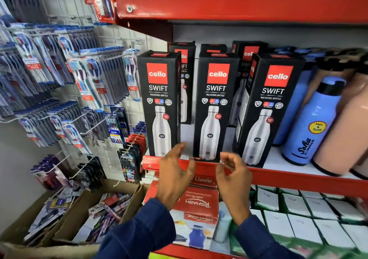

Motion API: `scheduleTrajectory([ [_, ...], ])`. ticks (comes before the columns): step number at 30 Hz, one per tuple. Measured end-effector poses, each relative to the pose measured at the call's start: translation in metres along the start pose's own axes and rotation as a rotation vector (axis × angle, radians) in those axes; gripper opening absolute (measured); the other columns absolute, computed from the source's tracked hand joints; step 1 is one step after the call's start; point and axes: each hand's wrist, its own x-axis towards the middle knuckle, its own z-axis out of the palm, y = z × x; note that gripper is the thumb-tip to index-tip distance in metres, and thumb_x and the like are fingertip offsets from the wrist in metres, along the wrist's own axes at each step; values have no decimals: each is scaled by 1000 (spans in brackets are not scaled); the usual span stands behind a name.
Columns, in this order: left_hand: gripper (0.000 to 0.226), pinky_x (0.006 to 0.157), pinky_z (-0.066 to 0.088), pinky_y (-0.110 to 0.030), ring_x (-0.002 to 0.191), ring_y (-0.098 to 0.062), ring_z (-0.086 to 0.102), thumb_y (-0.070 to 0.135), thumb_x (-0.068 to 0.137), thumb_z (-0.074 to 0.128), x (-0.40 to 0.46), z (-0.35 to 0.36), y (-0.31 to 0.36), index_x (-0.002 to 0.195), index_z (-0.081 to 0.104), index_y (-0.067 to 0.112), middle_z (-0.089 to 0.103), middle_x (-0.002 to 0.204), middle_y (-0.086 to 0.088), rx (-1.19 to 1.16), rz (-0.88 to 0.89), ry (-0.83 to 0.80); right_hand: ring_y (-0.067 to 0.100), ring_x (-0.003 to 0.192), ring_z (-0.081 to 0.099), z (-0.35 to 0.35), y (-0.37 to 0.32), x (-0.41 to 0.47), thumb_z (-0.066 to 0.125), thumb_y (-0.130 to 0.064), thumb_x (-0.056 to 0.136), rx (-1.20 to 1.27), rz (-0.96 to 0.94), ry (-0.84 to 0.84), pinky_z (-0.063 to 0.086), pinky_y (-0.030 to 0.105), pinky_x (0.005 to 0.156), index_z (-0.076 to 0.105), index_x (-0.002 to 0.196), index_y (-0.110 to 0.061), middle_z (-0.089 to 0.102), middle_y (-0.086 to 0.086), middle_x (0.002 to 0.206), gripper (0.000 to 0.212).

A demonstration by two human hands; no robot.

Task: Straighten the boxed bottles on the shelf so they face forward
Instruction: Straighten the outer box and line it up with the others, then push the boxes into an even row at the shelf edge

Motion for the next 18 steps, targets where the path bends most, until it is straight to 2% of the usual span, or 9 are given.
scheduleTrajectory([
  [2,60,109,47,-32,129,-20,59,20,88,66,2,8,2,144,47,8,60,142,-8,24,-20,-69,14,100,66,-1,3,1,68,-8,83,-5,50,-23,55,30,91,62,116,-13,68,3,112,34],
  [4,66,111,45,-35,134,-22,55,21,90,65,6,13,5,148,40,6,55,147,-11,61,-43,-110,17,106,64,-1,4,3,68,-10,84,-32,75,-58,54,34,95,57,124,-13,65,5,120,42],
  [6,67,109,47,-35,131,-24,57,22,90,65,10,17,8,149,38,7,57,144,-13,63,-63,-117,19,113,62,-1,4,7,66,-12,85,-95,69,-100,51,35,100,52,131,-12,63,6,128,48],
  [9,65,101,53,-36,122,-28,63,19,89,66,17,20,13,147,39,6,64,134,-15,42,-79,-118,22,123,57,-1,2,18,63,-11,87,-184,52,-152,45,30,104,47,138,-7,59,9,136,54],
  [12,61,96,56,-35,112,-26,68,15,89,65,21,24,15,145,42,9,69,125,-14,7,-97,-114,22,111,64,-2,-1,29,60,-8,87,-210,45,-194,54,34,96,50,137,-6,65,12,127,51],
  [13,58,94,57,-31,106,-21,69,14,89,65,21,24,16,143,44,10,71,121,-12,-7,-95,-107,20,106,66,-3,-1,31,59,-6,87,-209,44,-212,55,32,91,52,135,-7,68,12,121,49],
  [15,52,85,52,-12,98,-10,66,12,89,65,21,25,17,139,50,11,73,117,-8,-5,-79,-90,17,101,66,-4,-2,32,59,-4,86,-199,41,-239,56,29,88,56,130,-9,71,10,114,44],
  [16,50,83,48,-9,101,-11,67,13,90,65,20,24,16,138,51,10,73,118,-9,8,-74,-77,16,99,67,-5,-2,32,60,-4,86,-194,38,-245,56,28,87,58,128,-10,71,8,111,43],
  [18,49,85,46,-11,111,-19,68,13,91,64,19,23,14,138,51,9,73,119,-13,22,-77,-47,14,96,67,-7,-2,30,61,-3,85,-184,27,-251,56,26,86,61,124,-11,72,6,108,40],
])
